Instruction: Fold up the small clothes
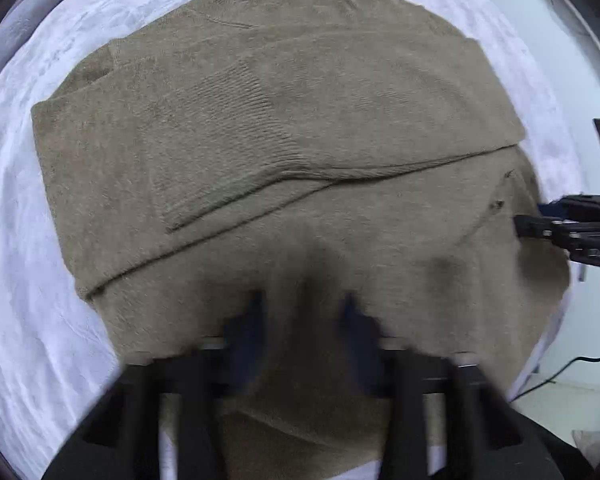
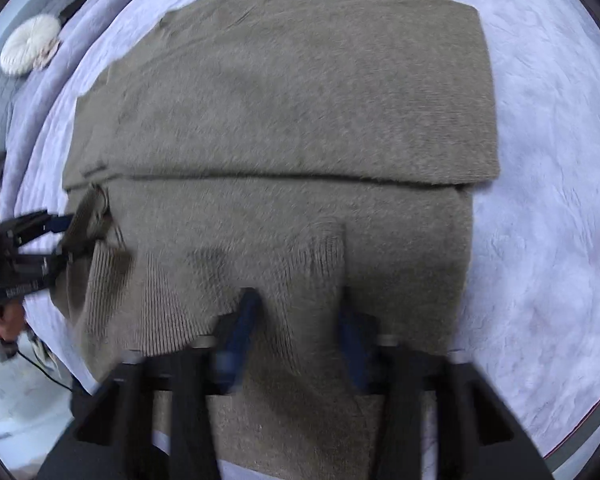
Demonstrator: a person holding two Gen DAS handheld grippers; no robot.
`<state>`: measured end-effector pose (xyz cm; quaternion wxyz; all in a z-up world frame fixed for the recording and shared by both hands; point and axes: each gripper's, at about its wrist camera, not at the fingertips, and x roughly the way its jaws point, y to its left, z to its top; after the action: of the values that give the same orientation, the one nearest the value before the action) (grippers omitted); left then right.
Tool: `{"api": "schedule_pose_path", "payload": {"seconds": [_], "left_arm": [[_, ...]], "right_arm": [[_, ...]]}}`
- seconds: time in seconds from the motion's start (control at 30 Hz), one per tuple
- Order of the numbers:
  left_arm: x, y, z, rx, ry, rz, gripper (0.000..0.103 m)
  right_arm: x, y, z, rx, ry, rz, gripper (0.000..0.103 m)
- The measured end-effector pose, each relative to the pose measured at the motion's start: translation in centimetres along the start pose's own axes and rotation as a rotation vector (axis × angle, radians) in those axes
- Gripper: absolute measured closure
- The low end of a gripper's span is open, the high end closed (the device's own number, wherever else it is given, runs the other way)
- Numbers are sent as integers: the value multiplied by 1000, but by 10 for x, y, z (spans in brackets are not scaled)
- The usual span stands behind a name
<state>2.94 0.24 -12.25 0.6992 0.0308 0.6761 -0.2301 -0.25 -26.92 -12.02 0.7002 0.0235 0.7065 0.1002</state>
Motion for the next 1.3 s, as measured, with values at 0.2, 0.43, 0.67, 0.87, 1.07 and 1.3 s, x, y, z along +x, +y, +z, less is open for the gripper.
{"api": "schedule_pose_path", "payload": {"seconds": [0.2, 0.43, 0.67, 0.87, 1.07, 1.3], "left_arm": [[-58, -8, -26, 12, -161, -10, 88], [-134, 10, -24, -92, -353, -26, 88], [-172, 19, 29, -92, -519, 15, 88], [-152, 38, 79, -108, -553, 87, 88], [-86, 64, 107, -162, -491, 139, 88], [-27, 85, 122, -237, -426, 300, 88]], "right_arm": [[-47, 26, -23, -120, -133, -113, 94], [-115, 56, -20, -249, -338, -285, 94], [-157, 67, 39, -286, -505, -361, 94], [-145, 63, 104, -283, -536, -369, 94], [-67, 51, 146, -293, -465, -395, 94], [4, 18, 174, -203, -411, -371, 94]]}}
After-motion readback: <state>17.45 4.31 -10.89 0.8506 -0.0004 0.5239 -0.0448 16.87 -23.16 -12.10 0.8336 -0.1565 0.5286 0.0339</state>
